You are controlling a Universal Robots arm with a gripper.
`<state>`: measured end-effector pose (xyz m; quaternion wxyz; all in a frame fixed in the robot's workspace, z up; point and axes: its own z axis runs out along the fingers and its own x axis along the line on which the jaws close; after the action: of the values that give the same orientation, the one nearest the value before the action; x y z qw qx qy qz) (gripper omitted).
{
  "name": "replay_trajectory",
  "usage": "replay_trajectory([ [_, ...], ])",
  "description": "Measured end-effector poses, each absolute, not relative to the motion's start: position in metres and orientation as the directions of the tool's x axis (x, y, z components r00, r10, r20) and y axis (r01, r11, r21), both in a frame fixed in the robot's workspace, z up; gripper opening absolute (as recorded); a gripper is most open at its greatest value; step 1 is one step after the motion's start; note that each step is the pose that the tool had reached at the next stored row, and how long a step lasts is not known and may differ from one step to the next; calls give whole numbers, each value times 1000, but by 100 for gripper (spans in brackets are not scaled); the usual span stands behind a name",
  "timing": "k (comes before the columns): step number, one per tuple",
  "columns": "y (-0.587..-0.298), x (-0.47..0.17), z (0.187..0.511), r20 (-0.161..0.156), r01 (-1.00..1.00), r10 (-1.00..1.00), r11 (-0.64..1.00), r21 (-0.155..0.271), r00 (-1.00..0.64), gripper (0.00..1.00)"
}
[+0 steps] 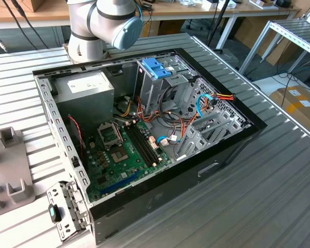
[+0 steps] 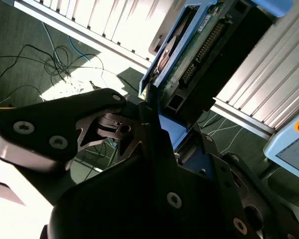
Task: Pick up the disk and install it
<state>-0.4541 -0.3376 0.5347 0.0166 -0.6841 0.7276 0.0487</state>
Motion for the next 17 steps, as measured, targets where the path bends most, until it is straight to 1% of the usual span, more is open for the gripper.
replay_trajectory([
  [17, -338, -454, 546, -91, -997, -994, 59, 48, -63, 37],
])
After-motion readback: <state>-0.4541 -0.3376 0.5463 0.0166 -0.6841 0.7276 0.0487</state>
